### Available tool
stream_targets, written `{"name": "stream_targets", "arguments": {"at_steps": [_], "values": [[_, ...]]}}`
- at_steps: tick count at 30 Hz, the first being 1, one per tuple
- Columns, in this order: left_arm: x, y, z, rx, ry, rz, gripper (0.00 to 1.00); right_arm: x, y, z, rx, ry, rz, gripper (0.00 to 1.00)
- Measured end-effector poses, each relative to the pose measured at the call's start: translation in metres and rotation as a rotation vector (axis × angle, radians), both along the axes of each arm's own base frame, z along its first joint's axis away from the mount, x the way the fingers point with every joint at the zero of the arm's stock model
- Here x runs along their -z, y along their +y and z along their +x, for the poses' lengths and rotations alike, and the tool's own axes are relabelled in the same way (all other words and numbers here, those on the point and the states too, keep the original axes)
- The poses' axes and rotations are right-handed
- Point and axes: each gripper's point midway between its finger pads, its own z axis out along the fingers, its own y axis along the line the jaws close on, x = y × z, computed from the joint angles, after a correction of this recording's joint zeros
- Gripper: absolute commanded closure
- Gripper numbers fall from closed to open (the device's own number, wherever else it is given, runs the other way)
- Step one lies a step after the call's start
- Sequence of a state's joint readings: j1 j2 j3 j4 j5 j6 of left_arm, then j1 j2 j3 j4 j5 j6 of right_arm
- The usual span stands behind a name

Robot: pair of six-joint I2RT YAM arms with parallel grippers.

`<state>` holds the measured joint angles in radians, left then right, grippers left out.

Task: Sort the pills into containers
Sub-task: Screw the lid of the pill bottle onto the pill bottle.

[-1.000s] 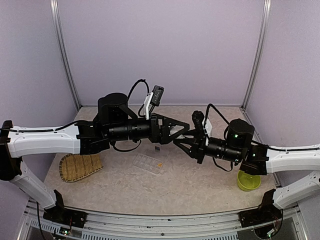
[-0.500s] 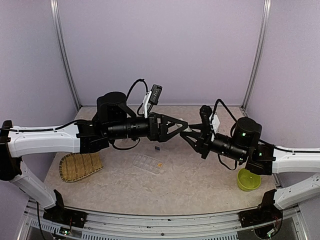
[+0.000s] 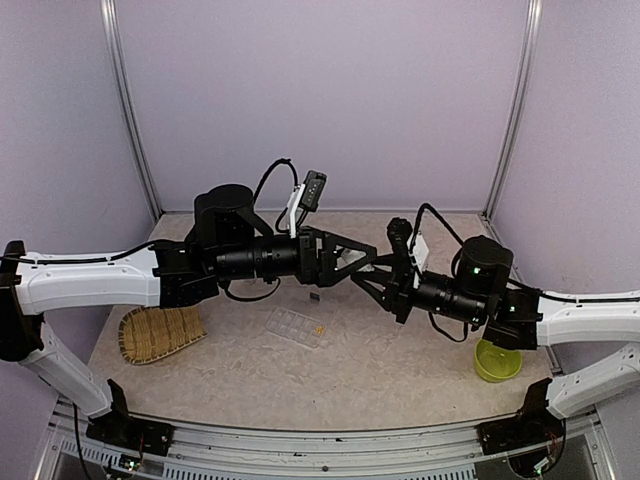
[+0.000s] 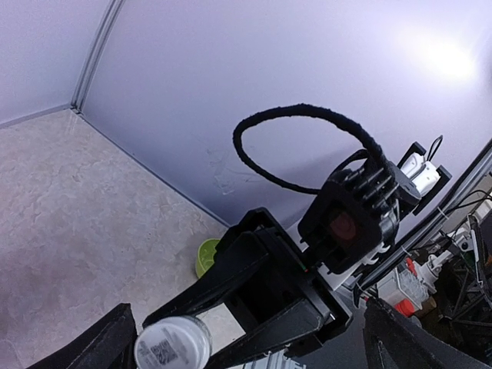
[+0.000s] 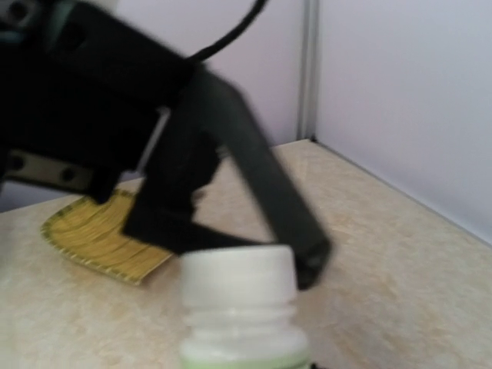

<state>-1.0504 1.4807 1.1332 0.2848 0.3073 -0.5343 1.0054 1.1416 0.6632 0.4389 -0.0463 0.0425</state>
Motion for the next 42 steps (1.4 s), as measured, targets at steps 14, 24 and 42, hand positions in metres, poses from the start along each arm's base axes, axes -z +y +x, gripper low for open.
{"name": "stream_targets", "arguments": {"at_steps": [14, 24, 42], "values": [[-0.003, 0.001, 0.000, -0.002, -0.009, -0.015, 0.01, 0.004, 0.011, -0.009, -0.077, 0.013, -0.002, 0.98], [-0.010, 0.009, 0.004, -0.035, -0.002, -0.030, 0.01, -0.021, -0.010, 0.000, 0.028, -0.034, 0.037, 0.99], [-0.008, 0.007, 0.001, -0.029, 0.002, -0.029, 0.01, -0.008, -0.008, 0.002, 0.030, -0.015, 0.000, 0.99]]}}
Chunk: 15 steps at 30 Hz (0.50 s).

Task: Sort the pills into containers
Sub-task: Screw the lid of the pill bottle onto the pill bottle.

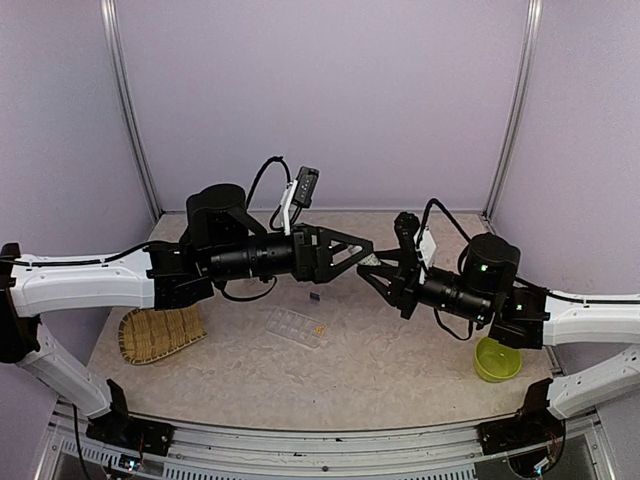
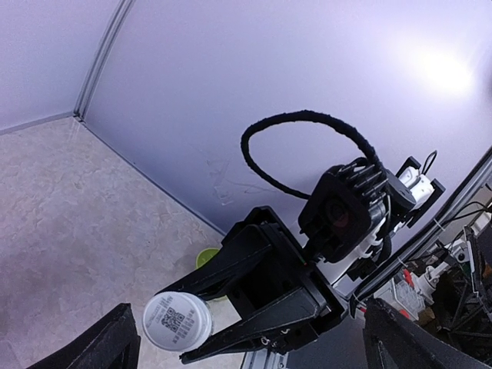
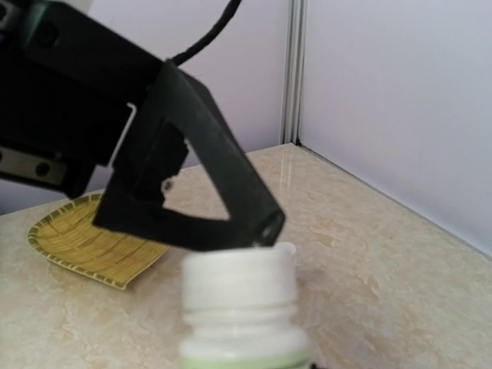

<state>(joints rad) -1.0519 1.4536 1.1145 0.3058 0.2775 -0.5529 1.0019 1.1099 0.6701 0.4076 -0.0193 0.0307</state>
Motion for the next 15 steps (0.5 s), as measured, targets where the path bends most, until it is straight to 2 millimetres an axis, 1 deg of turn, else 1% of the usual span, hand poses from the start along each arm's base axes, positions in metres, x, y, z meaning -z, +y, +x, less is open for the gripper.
{"name": "stream_targets", "arguments": {"at_steps": [6, 11, 15], "values": [[0.0015, -0.0008, 0.0005, -0.003, 0.001, 0.003, 0.01, -0.0007, -0.0006, 0.0004, 0.003, -0.001, 0.001, 0.99], [0.0069, -0.0039, -0.0005, 0.008, 0.007, 0.013, 0.01, -0.0009, -0.0009, 0.0010, 0.004, -0.005, 0.000, 0.99], [0.0083, -0.0048, -0.0012, 0.013, 0.009, 0.016, 0.01, 0.0019, 0.0013, 0.0016, -0.001, 0.000, -0.007, 0.99]]}}
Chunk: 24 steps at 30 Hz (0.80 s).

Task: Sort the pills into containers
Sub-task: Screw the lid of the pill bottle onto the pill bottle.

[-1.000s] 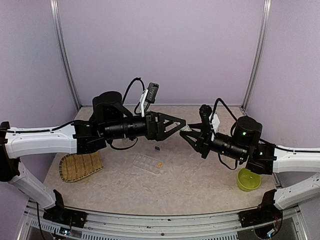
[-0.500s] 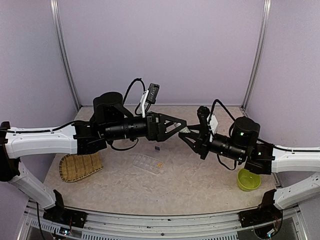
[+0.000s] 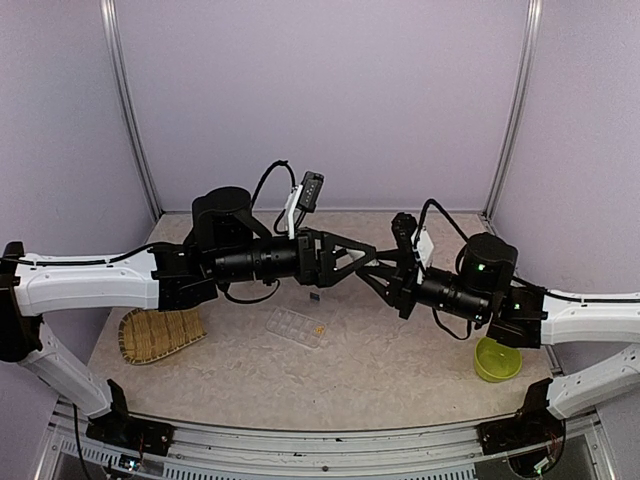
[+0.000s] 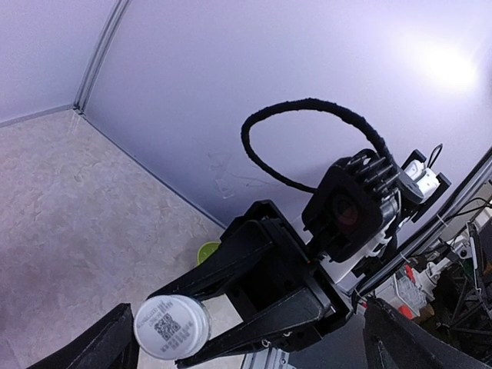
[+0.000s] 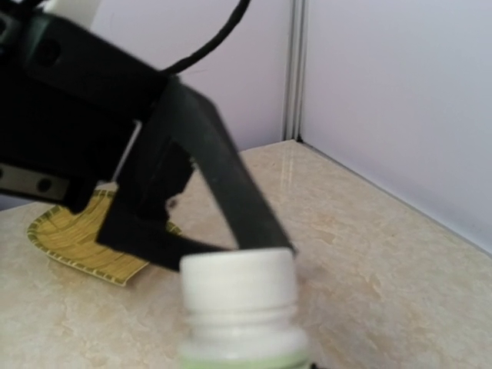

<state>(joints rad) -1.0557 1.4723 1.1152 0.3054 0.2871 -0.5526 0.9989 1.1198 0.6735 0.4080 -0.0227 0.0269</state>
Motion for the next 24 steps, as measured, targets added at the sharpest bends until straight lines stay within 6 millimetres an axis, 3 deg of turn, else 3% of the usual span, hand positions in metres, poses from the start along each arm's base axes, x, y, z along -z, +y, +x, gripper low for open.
{"name": "stream_targets", "arguments": {"at_steps": [15, 24], "values": [[0.000, 0.001, 0.003, -0.011, -0.007, 0.001, 0.01, 0.010, 0.025, -0.007, -0.103, 0.038, -0.015, 0.99], [-0.006, 0.004, 0.004, -0.023, -0.018, -0.009, 0.01, 0.003, 0.022, -0.007, -0.091, 0.025, -0.005, 0.99]]}}
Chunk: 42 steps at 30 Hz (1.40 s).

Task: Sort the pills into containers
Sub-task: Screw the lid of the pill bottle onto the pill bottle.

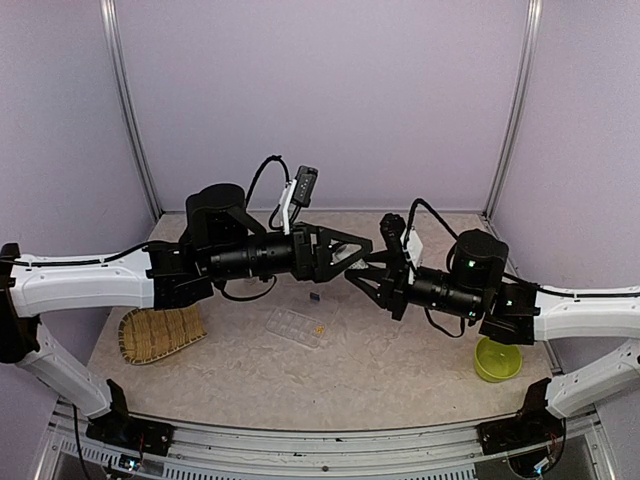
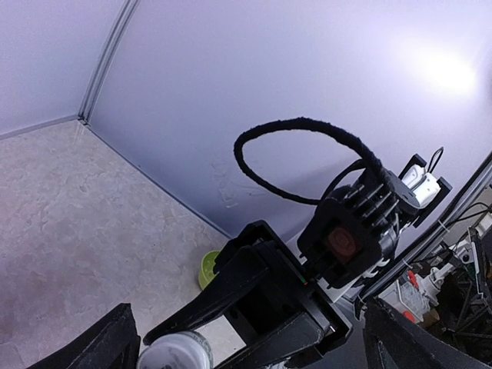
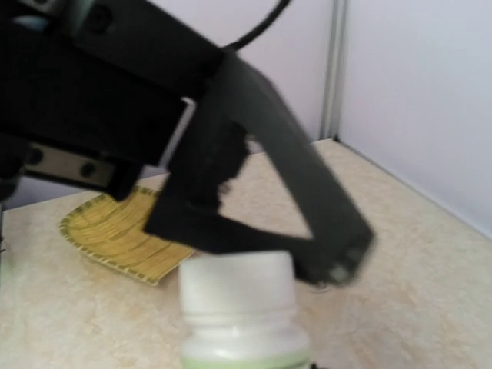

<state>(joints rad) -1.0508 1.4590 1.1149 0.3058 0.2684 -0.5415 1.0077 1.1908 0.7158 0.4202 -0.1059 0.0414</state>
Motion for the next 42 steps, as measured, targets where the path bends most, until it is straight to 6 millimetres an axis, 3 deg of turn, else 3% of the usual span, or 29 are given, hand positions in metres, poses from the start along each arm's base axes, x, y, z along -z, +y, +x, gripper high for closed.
{"name": "stream_targets", "arguments": {"at_steps": [6, 24, 42], "values": [[-0.009, 0.005, -0.001, -0.008, -0.009, -0.018, 0.01, -0.013, -0.014, 0.007, 0.077, -0.034, 0.010, 0.99], [-0.003, 0.002, -0.001, -0.003, -0.003, -0.006, 0.01, -0.011, -0.017, 0.010, 0.101, -0.037, 0.002, 0.99], [0.014, 0.003, 0.005, -0.023, 0.026, 0.047, 0.02, 0.007, 0.003, 0.008, 0.026, -0.003, -0.028, 0.99]]}}
